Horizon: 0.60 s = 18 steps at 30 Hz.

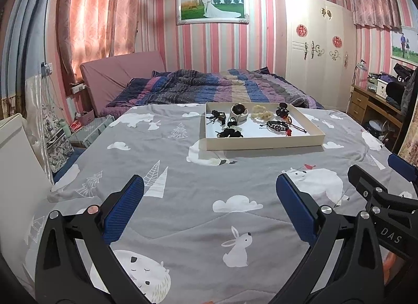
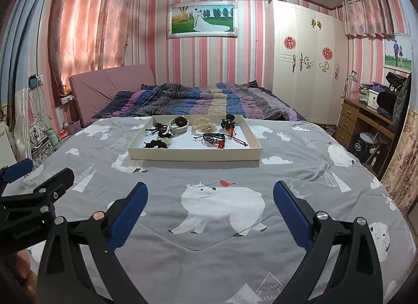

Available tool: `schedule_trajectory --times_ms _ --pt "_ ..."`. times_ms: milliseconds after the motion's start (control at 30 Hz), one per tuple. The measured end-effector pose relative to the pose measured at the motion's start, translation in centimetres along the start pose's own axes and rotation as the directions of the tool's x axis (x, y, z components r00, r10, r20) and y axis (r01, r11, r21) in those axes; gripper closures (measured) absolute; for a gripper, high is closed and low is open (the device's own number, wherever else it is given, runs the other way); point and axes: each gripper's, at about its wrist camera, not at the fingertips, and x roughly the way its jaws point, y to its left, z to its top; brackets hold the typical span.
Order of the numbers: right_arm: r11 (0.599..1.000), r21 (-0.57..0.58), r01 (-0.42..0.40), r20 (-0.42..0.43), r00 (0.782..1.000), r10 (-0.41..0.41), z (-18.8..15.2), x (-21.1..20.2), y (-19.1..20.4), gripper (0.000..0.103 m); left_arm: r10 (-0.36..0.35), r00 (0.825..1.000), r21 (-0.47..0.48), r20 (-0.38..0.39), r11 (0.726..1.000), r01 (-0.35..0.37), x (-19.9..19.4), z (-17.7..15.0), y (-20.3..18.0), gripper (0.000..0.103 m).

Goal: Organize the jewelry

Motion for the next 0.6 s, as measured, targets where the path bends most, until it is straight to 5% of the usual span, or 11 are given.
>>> schedule_trajectory --times_ms 600 --pt "1.0 -0.01 0.01 -0.01 1.0 -0.01 0.24 0.14 0.01 0.006 0.011 1.0 0.014 -0.023 1.0 -0.011 0.18 -0.02 -0.21 0.003"
